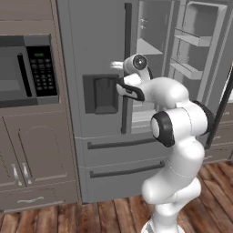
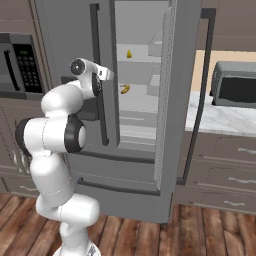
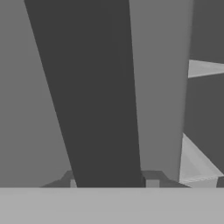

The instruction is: Take the lemon wedge from the fridge and place it on the plate with fish on the dining counter.

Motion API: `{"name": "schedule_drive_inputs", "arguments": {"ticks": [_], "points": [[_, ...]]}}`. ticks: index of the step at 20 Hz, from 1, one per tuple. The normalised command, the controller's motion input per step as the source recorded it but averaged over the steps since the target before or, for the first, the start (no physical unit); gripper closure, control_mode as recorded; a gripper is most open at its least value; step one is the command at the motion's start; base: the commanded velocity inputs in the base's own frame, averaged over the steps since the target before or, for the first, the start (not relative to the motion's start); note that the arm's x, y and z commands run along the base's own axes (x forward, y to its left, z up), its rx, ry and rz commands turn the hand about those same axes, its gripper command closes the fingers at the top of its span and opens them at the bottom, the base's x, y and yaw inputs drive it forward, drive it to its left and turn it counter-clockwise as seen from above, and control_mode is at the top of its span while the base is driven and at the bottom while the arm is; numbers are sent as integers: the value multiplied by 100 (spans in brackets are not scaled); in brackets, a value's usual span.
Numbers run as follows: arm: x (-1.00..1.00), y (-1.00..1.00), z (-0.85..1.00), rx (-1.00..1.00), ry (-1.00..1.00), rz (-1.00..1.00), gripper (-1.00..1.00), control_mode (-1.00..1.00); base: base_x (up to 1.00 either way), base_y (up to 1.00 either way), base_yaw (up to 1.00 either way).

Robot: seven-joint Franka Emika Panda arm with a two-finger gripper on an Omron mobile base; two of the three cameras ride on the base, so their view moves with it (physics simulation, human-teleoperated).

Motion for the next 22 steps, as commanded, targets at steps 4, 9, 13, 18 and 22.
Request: {"name": "schedule_drive_inputs", "arguments": {"ticks": [4, 9, 13, 18, 22], "points": [[-47, 63, 29, 0, -3, 0, 100, -100, 0, 0, 0], [-38, 86, 31, 0, 0, 0, 100, -100, 0, 0, 0], [-29, 100, 30, 0, 0, 0, 100, -100, 0, 0, 0], [-33, 100, 21, -4, -1, -4, 100, -100, 0, 0, 0], [-47, 100, 18, -5, -3, -9, 100, -100, 0, 0, 0]]}}
